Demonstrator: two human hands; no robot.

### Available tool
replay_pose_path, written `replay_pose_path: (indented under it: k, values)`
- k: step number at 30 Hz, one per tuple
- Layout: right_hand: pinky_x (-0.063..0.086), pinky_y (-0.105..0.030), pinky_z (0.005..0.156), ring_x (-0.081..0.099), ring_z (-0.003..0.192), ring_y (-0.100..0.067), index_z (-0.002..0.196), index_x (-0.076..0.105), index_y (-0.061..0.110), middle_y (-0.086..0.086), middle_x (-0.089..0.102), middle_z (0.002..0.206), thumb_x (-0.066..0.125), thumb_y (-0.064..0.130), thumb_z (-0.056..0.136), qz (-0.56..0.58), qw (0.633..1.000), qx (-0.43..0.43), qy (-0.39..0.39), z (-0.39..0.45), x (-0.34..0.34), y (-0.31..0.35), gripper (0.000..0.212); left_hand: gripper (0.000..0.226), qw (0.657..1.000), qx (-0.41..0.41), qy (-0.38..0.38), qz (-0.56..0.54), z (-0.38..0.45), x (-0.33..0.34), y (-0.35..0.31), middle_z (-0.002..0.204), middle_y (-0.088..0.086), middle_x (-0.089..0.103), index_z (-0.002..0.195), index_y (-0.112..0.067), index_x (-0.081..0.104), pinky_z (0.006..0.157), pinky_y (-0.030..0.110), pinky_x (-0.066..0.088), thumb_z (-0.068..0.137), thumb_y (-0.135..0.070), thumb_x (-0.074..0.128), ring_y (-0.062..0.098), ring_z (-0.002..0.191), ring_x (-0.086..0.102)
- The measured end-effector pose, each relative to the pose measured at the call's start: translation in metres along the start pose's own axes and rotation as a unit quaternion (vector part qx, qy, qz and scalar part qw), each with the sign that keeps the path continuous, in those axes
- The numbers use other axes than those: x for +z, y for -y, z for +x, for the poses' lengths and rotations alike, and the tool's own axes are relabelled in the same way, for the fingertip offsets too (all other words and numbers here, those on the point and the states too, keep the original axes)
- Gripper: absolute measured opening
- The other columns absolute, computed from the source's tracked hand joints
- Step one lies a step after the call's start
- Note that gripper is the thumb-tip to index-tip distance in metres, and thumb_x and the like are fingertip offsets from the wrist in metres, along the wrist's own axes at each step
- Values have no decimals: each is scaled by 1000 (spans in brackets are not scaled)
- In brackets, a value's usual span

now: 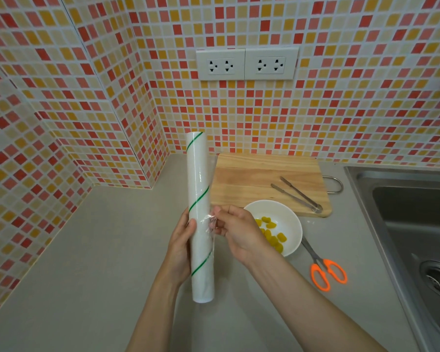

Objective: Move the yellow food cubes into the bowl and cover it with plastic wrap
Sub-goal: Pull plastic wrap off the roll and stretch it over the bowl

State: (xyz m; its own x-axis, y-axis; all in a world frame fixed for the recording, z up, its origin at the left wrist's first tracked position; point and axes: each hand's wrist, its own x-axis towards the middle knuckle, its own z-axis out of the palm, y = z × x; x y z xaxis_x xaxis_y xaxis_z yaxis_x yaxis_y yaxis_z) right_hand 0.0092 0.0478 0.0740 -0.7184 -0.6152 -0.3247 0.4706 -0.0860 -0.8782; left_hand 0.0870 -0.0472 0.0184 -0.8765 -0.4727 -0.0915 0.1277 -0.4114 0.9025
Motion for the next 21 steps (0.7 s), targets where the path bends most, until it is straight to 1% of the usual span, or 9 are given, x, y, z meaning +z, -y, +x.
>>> replay_pose_path:
  k: [3,5,6,9,11,14,17,19,21]
  values:
    - [40,-20,51,54,45,-8,67,53,12,-4,58,63,54,6,89,0,999,26,23,-1,0,5,23,41,1000,0,3,-9,-1,-3,-1,102,4,70,127,-14,53,69,24,55,88,-25,43,14,85,67]
    - [38,-21,47,54,42,-11,77,50,12,-4,58,59,57,7,87,3,999,39,28,0,1,9,13,38,1000,4,10,-8,-2,-5,-2,102,4,69,125,-17,54,70,25,55,89,-23,43,14,86,66]
    - [37,-21,45,53,41,-12,78,49,13,-3,57,55,57,10,88,1,998,46,33,1,1,12,13,38,1000,7,12,-4,-3,-5,-3,103,4,69,125,-18,54,71,25,55,89,-23,43,14,87,66]
    - [35,-21,46,51,38,-10,68,53,13,3,56,45,57,15,89,-24,997,57,50,3,1,15,21,39,1000,17,14,-2,-3,-5,-5,102,3,70,128,-17,51,71,26,55,89,-20,46,14,87,66]
    - [34,-20,46,49,37,-7,66,57,13,6,55,43,60,13,87,-31,997,57,37,4,1,15,22,41,1000,21,15,-7,-2,-6,-6,104,1,71,129,-15,48,74,26,55,89,-17,51,14,90,67]
    - [35,-17,42,45,40,-7,64,60,13,3,54,47,63,12,85,-58,996,59,17,5,-2,17,21,42,999,15,28,-27,-2,-6,-6,107,2,70,130,-14,46,78,27,55,88,-12,50,15,94,67]
    - [34,-18,43,42,49,-10,65,58,12,-1,52,54,56,9,89,-74,995,59,33,6,-4,18,25,44,999,5,34,-30,-2,-5,-5,111,4,68,131,-13,47,81,32,54,87,-15,44,17,95,65]
    - [32,-19,47,42,53,-10,64,56,13,-2,52,60,52,8,91,-69,997,25,23,6,-2,16,28,46,999,-5,29,-31,0,-4,-6,115,6,65,133,-13,47,83,36,50,87,-19,43,19,95,63]
    - [34,-19,49,43,55,-10,63,56,14,-2,52,63,51,8,91,-42,999,-12,0,5,1,12,29,44,999,-15,27,-38,3,-1,-8,114,8,64,130,-14,50,80,35,48,87,-23,42,22,92,61]
